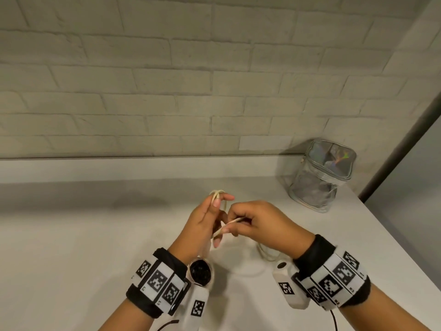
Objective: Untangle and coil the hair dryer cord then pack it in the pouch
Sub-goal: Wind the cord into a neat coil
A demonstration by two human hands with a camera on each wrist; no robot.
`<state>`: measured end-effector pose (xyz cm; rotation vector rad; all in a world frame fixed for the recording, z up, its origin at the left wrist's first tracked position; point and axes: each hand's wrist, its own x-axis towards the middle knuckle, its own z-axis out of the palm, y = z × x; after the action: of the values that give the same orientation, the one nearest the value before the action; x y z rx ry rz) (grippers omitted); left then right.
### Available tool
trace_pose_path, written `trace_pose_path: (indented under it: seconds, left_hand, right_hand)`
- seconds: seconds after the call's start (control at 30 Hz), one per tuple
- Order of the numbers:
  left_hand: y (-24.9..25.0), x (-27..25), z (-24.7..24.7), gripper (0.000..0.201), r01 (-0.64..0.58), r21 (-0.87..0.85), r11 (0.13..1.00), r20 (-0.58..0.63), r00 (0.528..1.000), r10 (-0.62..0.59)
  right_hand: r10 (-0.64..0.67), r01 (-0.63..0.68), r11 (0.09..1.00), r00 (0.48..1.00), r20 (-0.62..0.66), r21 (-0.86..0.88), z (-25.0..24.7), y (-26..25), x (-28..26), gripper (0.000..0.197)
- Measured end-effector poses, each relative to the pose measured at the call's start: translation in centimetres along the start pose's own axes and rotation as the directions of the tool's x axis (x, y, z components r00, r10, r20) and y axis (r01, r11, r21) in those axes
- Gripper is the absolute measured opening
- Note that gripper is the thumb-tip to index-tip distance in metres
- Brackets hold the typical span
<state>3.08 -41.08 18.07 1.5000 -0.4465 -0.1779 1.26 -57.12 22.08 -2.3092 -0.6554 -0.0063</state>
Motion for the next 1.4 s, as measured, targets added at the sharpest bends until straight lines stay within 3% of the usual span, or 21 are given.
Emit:
trace_pose_path:
  seconds: [0.2,0.27,0.37,0.5,0.6,0.63,0.7,0.77,0.87,0.93,1.0,1.03,1.1,1.13,1.2,1.27,1.33,1.4]
  left_hand:
    - [-0.4,-0.6,-0.5,0.032,-0.027,0.167,0.986,0.126,0.992,0.006]
    - [-0.1,-0.5,-0.5,0.025,-0.024,0.205,0.978,0.106,0.994,0.002]
    - [0.2,-0.4,-0.3,0.017,0.038,0.102,0.994,0.111,0.993,-0.049]
    - [0.1,-0.6,0.0,0.025,0.094,-0.069,0.993,0.134,0.987,-0.084]
    - [0.2,-0.7,-0.1,0.029,0.119,-0.210,0.971,0.096,0.990,-0.100]
    - [0.2,-0.7,-0.3,0.031,0.117,-0.238,0.964,0.081,0.992,-0.101]
    - [0.1,-0.8,-0.8,0.033,0.123,-0.282,0.951,0.059,0.992,-0.111]
    - [0.0,-0.8,-1.2,0.032,0.138,-0.321,0.937,0.038,0.990,-0.133]
    - [-0.3,-0.9,-2.0,0.028,0.122,-0.405,0.906,0.000,0.991,-0.133]
    - [-0.5,-0.9,-2.8,0.029,0.113,-0.464,0.879,-0.028,0.989,-0.142]
    - [-0.5,-0.9,-3.6,0.028,0.101,-0.505,0.857,-0.065,0.986,-0.154]
    - [-0.4,-0.9,-3.9,0.026,0.091,-0.521,0.849,-0.083,0.984,-0.157]
    - [-0.2,-0.8,-4.1,0.026,0.076,-0.518,0.852,-0.110,0.982,-0.154]
    - [-0.2,-0.8,-4.0,0.026,0.071,-0.496,0.866,-0.119,0.982,-0.149]
    - [-0.2,-0.6,-3.4,0.025,0.060,-0.439,0.896,-0.135,0.982,-0.131]
    - [-0.2,-0.3,-2.6,0.025,0.049,-0.397,0.917,-0.143,0.983,-0.115]
    - [-0.2,0.1,-1.8,0.023,0.039,-0.353,0.935,-0.128,0.988,-0.090]
    - [-0.1,0.4,-1.2,0.021,0.021,-0.241,0.970,-0.085,0.996,-0.042]
  right_hand:
    - [0.006,0.002,0.985,0.999,-0.044,0.174,-2.3,1.9,0.5,0.010]
    - [0.003,0.020,0.977,0.994,-0.105,0.214,-2.7,2.8,0.9,0.023]
    - [0.057,0.009,0.953,0.976,-0.209,0.303,-1.8,4.2,1.7,0.031]
    - [0.191,-0.023,0.899,0.919,-0.345,0.437,1.4,4.5,2.6,0.021]
    - [0.254,-0.070,0.849,0.924,-0.287,0.524,4.3,4.9,2.8,0.019]
    - [0.269,-0.127,0.870,0.932,-0.242,0.477,5.1,5.5,2.6,0.019]
    - [0.246,-0.220,0.963,0.954,-0.172,0.159,6.4,6.7,2.1,0.023]
    - [0.195,-0.207,0.977,0.965,-0.175,-0.051,6.9,7.4,1.3,0.018]
    - [0.023,-0.077,0.986,0.942,-0.334,-0.150,5.8,8.3,0.2,0.022]
    - [-0.036,-0.063,0.968,0.924,-0.380,-0.243,4.7,9.8,-0.5,0.027]
    - [0.022,-0.100,0.980,0.914,-0.406,-0.172,4.0,11.5,-1.4,0.028]
    - [0.096,-0.129,0.990,0.905,-0.415,-0.053,3.7,12.0,-1.9,0.024]
    - [0.253,-0.195,0.963,0.894,-0.370,0.188,3.4,12.0,-2.7,0.016]
    - [0.287,-0.223,0.950,0.901,-0.325,0.218,3.5,11.6,-2.8,0.016]
    - [0.277,-0.256,0.960,0.929,-0.246,0.114,3.7,11.0,-2.6,0.016]
    - [0.219,-0.234,0.963,0.969,-0.112,-0.136,3.9,9.8,-2.0,0.021]
    - [0.153,-0.116,0.920,0.986,0.069,-0.375,4.1,8.4,-1.3,0.026]
    - [0.041,0.026,0.921,0.986,0.163,-0.388,3.5,6.1,-0.8,0.026]
